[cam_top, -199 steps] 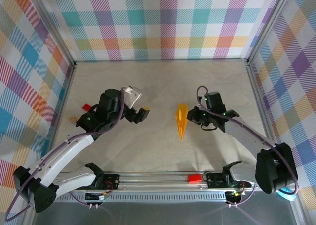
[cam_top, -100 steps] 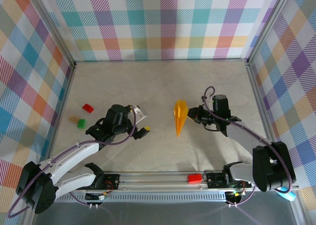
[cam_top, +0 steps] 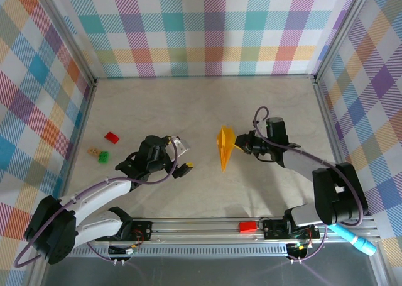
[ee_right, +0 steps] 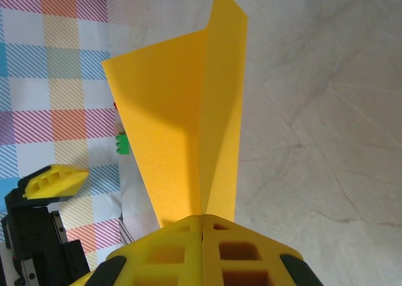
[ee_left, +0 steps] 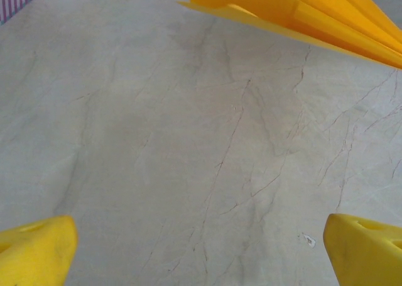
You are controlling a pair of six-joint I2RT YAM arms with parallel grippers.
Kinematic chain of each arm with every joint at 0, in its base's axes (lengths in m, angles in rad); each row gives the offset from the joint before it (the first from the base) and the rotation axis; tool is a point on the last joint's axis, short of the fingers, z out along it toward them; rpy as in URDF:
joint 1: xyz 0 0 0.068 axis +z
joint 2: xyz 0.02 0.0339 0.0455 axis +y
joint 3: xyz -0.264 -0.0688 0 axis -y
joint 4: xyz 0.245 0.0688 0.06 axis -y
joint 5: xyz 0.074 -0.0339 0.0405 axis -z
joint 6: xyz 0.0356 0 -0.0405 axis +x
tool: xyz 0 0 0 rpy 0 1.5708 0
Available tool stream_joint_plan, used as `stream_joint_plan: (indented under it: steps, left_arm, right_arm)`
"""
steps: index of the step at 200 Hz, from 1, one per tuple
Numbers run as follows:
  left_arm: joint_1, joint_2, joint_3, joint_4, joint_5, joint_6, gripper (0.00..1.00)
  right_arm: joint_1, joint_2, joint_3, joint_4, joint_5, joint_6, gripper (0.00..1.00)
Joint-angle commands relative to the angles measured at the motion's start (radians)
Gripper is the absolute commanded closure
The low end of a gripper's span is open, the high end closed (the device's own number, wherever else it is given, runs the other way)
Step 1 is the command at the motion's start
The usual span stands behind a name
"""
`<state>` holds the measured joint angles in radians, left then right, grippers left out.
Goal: Fold a paper plane with a square sheet of paper (fold left side to right side)
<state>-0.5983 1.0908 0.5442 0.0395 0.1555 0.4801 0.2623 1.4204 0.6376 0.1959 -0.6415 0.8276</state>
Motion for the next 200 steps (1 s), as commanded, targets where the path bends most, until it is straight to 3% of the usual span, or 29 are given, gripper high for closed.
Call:
stream_joint_plan:
  steps: [1, 113, 200]
  left_arm:
    - [0.014, 0.003, -0.011, 0.041, -0.003, 0.001, 0.00]
    - [0.014, 0.024, 0.011, 0.020, -0.004, 0.012, 0.00]
    - [0.013, 0.035, 0.014, 0.016, 0.004, 0.012, 0.00]
  right_arm:
    - [0.001, 0.042, 0.038, 0.078, -0.039, 0.016, 1.00]
    - [0.154, 0.367, 0.269, 0.080, 0.018, -0.091, 1.00]
    - [0.178, 0.448, 0.209, 0.152, 0.062, -0.126, 1.00]
